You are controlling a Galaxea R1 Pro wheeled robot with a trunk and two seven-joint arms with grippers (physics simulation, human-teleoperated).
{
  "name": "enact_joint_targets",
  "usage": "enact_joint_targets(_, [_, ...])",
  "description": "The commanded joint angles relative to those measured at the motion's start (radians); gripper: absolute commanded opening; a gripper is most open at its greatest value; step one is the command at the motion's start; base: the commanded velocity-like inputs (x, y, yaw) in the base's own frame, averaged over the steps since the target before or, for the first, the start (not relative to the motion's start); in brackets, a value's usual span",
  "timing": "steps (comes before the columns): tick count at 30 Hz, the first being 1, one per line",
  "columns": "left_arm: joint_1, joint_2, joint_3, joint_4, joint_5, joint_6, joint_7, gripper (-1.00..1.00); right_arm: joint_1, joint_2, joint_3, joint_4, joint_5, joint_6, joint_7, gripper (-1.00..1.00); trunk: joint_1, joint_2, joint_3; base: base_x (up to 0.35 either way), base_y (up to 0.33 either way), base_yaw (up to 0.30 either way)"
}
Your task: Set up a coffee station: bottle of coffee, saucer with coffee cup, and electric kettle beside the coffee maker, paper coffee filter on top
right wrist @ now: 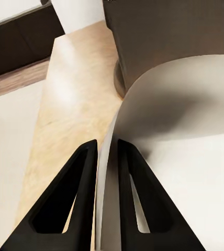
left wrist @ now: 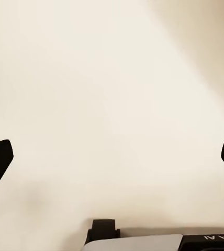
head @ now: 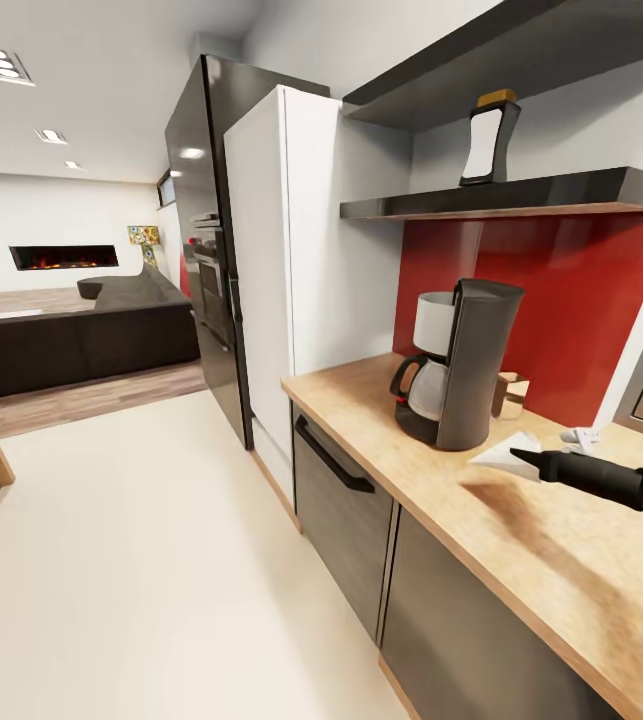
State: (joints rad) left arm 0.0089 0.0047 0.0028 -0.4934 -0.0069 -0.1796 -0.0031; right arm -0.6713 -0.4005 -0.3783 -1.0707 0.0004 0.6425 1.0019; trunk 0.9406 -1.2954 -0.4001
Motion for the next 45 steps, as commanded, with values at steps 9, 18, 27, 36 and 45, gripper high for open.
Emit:
enact_joint_targets(9, [0.000, 0.000, 0.000, -0.002, -0.001, -0.001, 0.000, 1.00, -0.001, 0.000, -0.002, -0.003, -0.002, 0.011, 0.005, -1.00, 0.000, -0.001, -0.001, 0.000, 0.000, 0.000])
enact_joint_targets(18, [0.000, 0.001, 0.000, -0.001, -0.001, -0.001, -0.001, 1.00, 0.006, 0.001, -0.005, -0.025, -0.068, 0.011, 0.005, -1.00, 0.000, -0.001, -0.001, 0.000, 0.000, 0.000])
enact_joint_targets(27, [0.000, 0.000, 0.000, 0.000, -0.001, -0.001, -0.001, 1.00, 0.009, 0.000, -0.003, -0.032, -0.141, 0.011, 0.004, -1.00, -0.023, 0.041, 0.018, 0.000, 0.000, 0.000])
enact_joint_targets(36, [0.000, 0.000, -0.001, 0.001, -0.001, -0.001, -0.001, 1.00, 0.009, 0.000, -0.002, -0.032, -0.144, 0.011, 0.004, -1.00, -0.057, 0.104, 0.046, 0.000, 0.000, 0.000])
enact_joint_targets(45, [0.000, 0.000, -0.001, 0.001, -0.001, -0.001, -0.001, 1.00, 0.009, 0.000, -0.002, -0.032, -0.145, 0.011, 0.004, -1.00, -0.092, 0.167, 0.074, 0.000, 0.000, 0.000])
